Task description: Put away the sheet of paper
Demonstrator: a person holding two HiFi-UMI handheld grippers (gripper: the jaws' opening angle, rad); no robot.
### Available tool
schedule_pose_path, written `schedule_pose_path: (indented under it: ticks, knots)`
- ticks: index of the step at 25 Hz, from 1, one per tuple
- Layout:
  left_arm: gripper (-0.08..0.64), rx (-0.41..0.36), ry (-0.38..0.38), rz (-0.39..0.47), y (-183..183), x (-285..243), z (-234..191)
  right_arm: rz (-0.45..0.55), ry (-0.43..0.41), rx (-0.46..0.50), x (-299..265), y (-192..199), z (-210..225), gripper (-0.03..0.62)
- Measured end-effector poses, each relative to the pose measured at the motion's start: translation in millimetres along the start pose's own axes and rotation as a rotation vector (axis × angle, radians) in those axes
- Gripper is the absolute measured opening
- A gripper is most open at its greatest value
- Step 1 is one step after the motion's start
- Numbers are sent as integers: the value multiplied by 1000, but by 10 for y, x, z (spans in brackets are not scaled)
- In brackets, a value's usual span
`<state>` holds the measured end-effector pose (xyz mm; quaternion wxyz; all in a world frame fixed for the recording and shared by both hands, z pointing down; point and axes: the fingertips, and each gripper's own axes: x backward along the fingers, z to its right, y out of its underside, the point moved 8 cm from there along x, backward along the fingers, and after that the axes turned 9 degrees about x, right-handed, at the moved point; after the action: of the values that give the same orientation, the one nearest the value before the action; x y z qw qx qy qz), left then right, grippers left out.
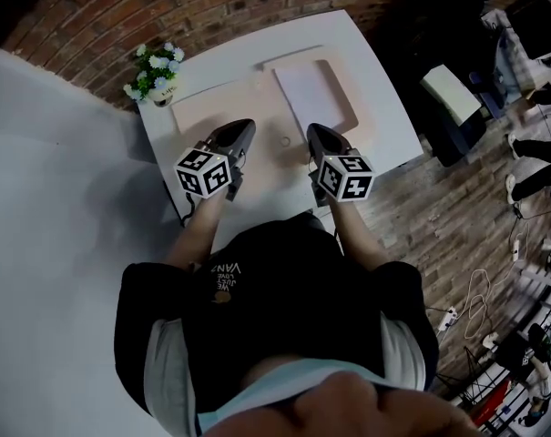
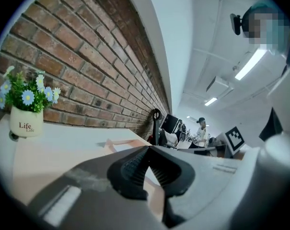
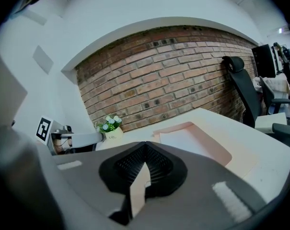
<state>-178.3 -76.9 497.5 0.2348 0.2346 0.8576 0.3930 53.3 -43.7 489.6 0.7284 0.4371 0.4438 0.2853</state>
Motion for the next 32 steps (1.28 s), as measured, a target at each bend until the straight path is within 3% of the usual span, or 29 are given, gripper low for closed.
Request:
schedule_pose_path:
  ticks: [14, 32]
  knots:
    - [0, -90, -16, 19, 9, 231, 116, 44, 16, 40, 96, -9, -190, -2]
    - [0, -79, -24, 46, 82, 391, 152, 26, 45, 58, 193, 91, -264, -3]
